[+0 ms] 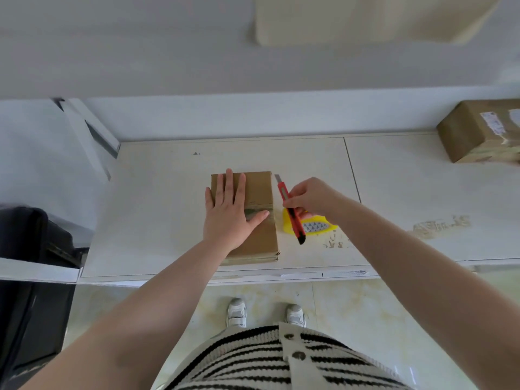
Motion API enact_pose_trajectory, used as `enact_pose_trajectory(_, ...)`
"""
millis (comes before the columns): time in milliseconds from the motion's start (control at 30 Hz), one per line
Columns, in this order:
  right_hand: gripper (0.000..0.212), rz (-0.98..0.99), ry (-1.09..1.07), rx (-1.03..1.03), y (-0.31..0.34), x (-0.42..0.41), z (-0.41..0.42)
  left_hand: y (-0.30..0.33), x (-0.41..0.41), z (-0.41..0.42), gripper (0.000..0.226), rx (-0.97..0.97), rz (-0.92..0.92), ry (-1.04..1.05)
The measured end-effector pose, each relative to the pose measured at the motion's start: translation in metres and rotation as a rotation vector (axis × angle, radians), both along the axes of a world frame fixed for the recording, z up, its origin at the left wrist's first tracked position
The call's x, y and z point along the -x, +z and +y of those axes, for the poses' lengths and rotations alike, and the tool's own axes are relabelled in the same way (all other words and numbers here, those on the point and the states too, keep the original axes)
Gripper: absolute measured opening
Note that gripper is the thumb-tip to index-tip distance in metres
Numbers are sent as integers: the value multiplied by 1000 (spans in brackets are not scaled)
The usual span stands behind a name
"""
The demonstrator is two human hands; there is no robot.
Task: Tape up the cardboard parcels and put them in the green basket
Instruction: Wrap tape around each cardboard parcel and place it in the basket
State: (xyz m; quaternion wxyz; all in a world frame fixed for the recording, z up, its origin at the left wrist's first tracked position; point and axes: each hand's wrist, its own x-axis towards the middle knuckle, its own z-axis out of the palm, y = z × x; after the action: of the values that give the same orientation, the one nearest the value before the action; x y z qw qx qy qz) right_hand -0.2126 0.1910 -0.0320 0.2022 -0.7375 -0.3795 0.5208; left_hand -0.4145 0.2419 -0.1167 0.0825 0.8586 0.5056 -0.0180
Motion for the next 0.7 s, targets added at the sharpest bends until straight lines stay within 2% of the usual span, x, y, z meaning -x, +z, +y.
enact_pose_trajectory(233, 25, -201, 179, 44, 3, 1, -7, 0, 0, 0, 102, 0, -11, -7)
enact_pose_trajectory(433, 23, -179, 153, 67, 7, 1, -23, -1, -1, -1, 100, 10, -26, -5)
enact_pose_trajectory(700, 27, -340, 232, 160, 10, 11, -20, -2, -1, 0, 98, -6, -29, -8)
